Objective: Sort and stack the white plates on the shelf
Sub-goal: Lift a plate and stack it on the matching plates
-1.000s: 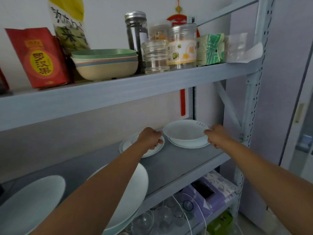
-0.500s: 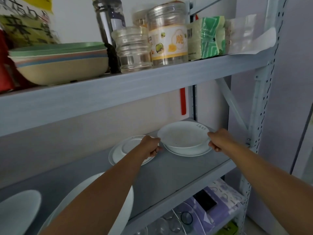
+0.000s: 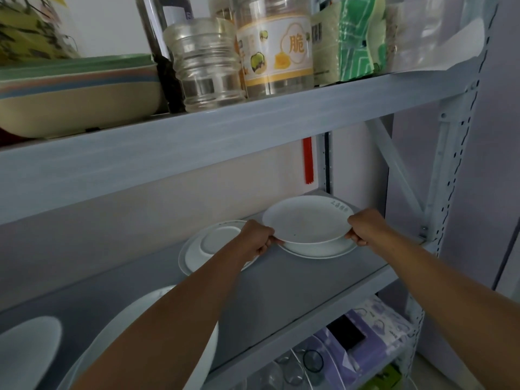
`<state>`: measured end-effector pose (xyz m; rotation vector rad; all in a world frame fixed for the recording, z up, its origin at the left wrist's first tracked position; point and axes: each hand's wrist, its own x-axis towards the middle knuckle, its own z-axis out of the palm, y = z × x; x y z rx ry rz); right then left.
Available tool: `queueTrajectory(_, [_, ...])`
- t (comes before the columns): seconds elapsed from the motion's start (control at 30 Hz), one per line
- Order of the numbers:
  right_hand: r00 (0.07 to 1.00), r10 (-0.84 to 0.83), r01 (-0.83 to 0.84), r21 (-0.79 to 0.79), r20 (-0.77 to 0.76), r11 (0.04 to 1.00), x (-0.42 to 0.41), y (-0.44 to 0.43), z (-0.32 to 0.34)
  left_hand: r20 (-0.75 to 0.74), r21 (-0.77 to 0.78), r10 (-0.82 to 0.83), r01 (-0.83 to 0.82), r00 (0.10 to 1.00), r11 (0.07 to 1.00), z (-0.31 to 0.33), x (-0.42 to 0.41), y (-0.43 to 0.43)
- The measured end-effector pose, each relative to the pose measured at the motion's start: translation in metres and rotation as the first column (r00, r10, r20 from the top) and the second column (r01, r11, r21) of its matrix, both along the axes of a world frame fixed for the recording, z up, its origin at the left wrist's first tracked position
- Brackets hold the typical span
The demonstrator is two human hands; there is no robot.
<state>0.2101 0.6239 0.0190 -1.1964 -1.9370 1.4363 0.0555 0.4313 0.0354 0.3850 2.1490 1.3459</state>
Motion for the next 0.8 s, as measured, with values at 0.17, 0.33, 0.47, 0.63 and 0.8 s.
queueTrajectory(0.17, [0.999,0.011,-0.009,0.049,-0.038,0.999,0.003,-0.007,0.003,-0.06,0.059,0.02,-0.016,0.998,0.998,0.006,0.005,-0.008])
queueTrajectory(0.33, [0.992,0.061,-0.045,0.144,-0.111,0.989,0.007,-0.043,0.021,-0.119,0.108,0.029,-0.016,0.992,0.994,0.021,0.011,-0.044])
queueTrajectory(0.47, [0.986,0.1,-0.069,0.216,-0.133,0.974,0.01,-0.088,0.036,-0.14,0.125,0.059,-0.042,0.988,0.991,0.036,0.017,-0.091])
queueTrajectory(0.63, [0.974,0.168,-0.117,0.295,-0.155,0.948,0.006,-0.151,0.052,-0.181,0.153,0.115,-0.088,0.977,0.984,0.054,0.026,-0.165])
queueTrajectory(0.8, [0.97,0.202,-0.142,0.361,-0.134,0.922,-0.011,-0.214,0.056,-0.24,0.206,0.164,-0.115,0.957,0.972,0.063,0.034,-0.247])
